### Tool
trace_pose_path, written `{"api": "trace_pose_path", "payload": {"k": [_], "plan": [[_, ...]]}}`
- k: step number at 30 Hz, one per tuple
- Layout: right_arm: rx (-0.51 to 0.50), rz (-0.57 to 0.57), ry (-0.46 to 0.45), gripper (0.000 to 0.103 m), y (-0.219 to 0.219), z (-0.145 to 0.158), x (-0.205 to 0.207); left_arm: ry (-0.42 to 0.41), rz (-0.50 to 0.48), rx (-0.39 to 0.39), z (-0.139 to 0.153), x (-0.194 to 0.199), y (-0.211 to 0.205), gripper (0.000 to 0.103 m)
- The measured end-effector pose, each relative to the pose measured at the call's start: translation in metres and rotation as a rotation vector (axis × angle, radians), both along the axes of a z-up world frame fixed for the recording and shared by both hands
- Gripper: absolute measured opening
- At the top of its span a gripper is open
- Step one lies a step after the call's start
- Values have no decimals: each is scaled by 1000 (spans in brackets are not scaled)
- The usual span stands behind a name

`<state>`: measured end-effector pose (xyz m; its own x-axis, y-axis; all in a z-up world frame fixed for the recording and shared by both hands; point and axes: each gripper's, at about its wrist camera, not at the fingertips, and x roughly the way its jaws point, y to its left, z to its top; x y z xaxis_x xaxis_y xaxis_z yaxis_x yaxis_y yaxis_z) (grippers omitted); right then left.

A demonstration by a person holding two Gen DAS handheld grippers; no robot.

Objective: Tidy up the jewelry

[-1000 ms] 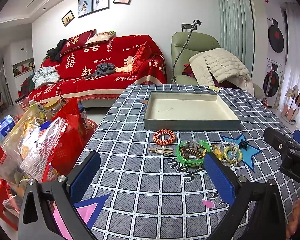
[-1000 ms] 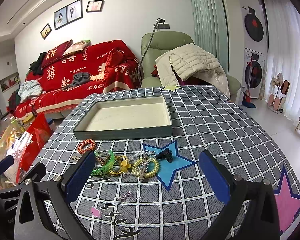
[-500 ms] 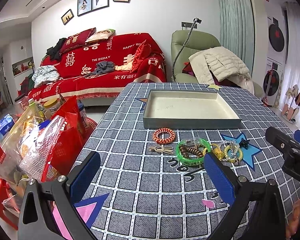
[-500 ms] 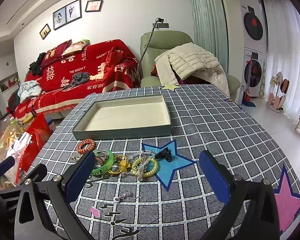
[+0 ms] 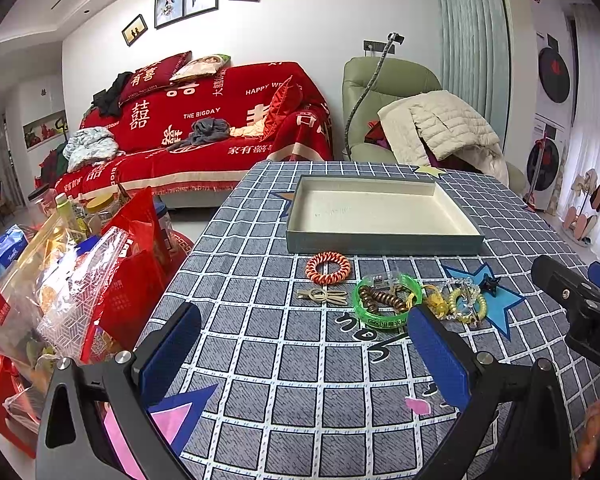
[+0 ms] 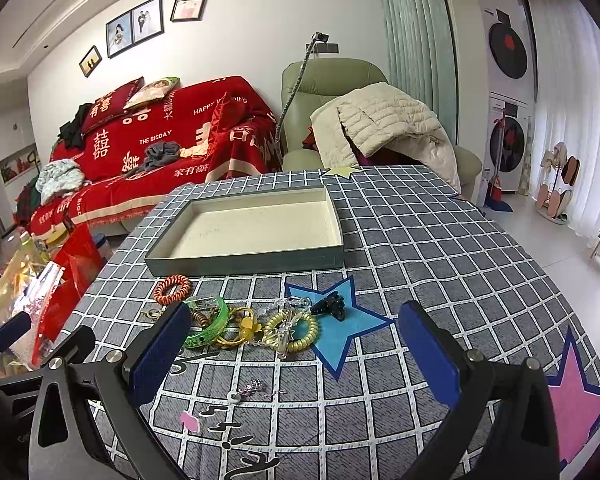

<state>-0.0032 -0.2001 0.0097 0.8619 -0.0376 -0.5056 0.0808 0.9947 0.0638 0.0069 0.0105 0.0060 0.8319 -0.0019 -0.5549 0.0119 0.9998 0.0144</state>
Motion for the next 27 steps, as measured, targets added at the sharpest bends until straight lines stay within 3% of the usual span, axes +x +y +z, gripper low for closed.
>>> {"api": "trace_pose_path", "payload": {"k": [27], "plan": [[3,0,4,103,-1,-1,1,6,-3,0,-2,2,-1,103]]}}
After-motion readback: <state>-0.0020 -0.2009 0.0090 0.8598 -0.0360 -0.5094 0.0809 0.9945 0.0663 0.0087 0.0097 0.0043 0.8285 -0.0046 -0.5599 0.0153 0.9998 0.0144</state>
